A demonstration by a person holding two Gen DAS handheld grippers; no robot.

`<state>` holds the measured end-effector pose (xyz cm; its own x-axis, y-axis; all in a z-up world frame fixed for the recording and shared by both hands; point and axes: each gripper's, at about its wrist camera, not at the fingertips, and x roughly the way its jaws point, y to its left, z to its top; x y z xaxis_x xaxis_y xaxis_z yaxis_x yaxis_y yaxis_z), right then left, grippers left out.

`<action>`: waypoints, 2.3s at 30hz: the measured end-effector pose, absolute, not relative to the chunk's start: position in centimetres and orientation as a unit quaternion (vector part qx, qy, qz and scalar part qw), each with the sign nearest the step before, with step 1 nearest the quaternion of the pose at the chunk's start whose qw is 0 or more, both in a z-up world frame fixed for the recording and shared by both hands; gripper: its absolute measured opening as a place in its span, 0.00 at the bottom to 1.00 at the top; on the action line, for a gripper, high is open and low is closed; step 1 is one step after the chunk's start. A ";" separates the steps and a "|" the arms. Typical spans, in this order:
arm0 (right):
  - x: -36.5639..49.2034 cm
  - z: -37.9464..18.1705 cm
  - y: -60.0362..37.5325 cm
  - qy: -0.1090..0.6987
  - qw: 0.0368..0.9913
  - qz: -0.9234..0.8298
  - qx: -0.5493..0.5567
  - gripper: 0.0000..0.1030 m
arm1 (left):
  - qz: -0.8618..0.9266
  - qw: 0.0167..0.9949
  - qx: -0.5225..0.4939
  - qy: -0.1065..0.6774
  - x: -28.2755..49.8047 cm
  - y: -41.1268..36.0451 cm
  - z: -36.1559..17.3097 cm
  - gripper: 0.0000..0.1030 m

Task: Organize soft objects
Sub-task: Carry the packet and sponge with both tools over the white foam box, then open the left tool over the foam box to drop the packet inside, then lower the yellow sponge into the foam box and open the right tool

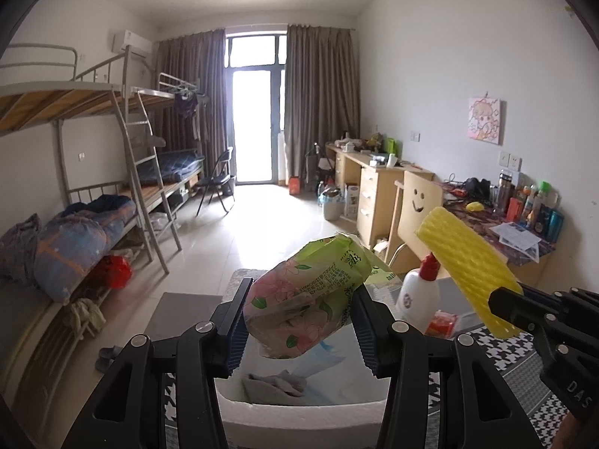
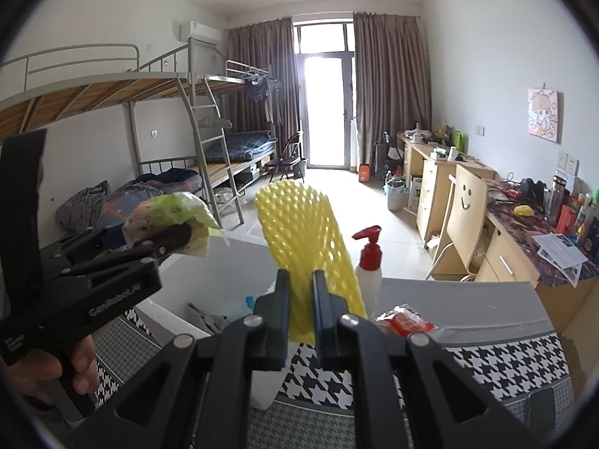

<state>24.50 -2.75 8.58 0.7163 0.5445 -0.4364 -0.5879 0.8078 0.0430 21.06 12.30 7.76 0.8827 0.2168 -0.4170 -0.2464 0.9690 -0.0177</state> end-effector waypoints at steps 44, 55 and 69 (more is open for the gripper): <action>27.5 7.3 2.4 0.257 0.897 0.348 -0.086 0.14 | 0.168 0.959 -0.065 0.221 20.2 16.4 7.0 0.99; 28.1 6.4 4.0 0.279 0.880 0.375 -0.084 0.14 | 0.187 0.954 -0.074 0.221 19.0 17.8 6.4 0.99; 28.2 5.5 5.7 0.294 0.865 0.394 -0.103 0.30 | 0.196 0.953 -0.080 0.215 17.8 18.7 6.4 0.99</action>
